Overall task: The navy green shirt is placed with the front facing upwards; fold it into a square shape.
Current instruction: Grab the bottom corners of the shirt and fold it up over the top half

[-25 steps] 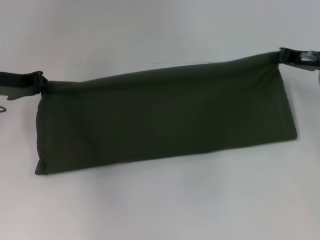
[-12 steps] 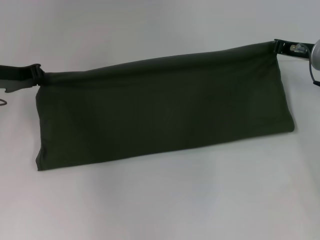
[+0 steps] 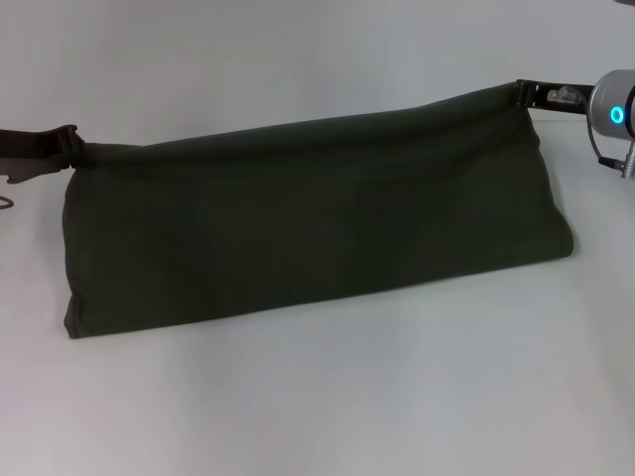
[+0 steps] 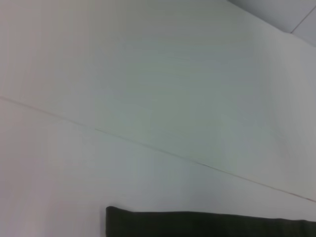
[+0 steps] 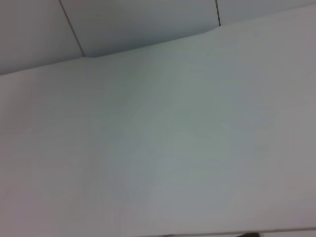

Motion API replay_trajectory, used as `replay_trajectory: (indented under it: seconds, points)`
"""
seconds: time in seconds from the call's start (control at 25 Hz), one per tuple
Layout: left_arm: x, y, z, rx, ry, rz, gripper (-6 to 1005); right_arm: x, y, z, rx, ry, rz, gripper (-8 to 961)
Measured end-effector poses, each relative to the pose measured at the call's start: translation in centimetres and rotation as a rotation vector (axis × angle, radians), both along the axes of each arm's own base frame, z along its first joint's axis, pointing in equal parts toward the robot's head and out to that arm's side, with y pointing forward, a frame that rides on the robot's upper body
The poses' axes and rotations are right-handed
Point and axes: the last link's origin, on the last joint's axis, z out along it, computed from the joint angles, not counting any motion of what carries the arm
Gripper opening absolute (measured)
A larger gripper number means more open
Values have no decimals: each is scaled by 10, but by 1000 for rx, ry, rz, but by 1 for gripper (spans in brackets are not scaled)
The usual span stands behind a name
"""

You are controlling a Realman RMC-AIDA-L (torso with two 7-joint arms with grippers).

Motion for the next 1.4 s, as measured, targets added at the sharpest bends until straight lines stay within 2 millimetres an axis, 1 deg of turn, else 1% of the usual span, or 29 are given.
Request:
replay_trajectory:
  seconds: [0.48, 0.72, 0.76, 0.92, 1.04, 1.08, 1.16, 1.24, 1.32, 1.4]
  points:
    - [3, 3, 0, 19, 3, -5, 171, -4, 5, 2, 16, -9, 2, 72]
    - [4, 7, 1, 69, -29, 29, 184, -14, 12, 3, -3, -58, 40, 72]
    - [3, 8, 1, 80, -37, 41, 187, -17, 15, 5, -10, -72, 46, 94]
    - [2, 8, 1, 100, -55, 61, 196, -19, 20, 13, -2, -79, 49, 182]
    - [1, 6, -1, 109, -82, 69, 203, -19, 20, 17, -3, -72, 49, 248]
    - [0, 5, -1, 114, -90, 68, 205, -16, 19, 19, -10, -57, 42, 288]
    - [-1, 3, 0, 125, -106, 62, 280, -12, 15, 21, -24, -24, 29, 368]
    - [-2, -3, 3, 146, -149, 36, 354, -3, 5, 24, -49, 39, 13, 447]
    - [-3, -11, 5, 154, -215, -7, 429, 6, -10, 26, -77, 123, 9, 535]
    - [-4, -24, 8, 158, -318, -60, 508, 16, -28, 28, -109, 217, 14, 630]
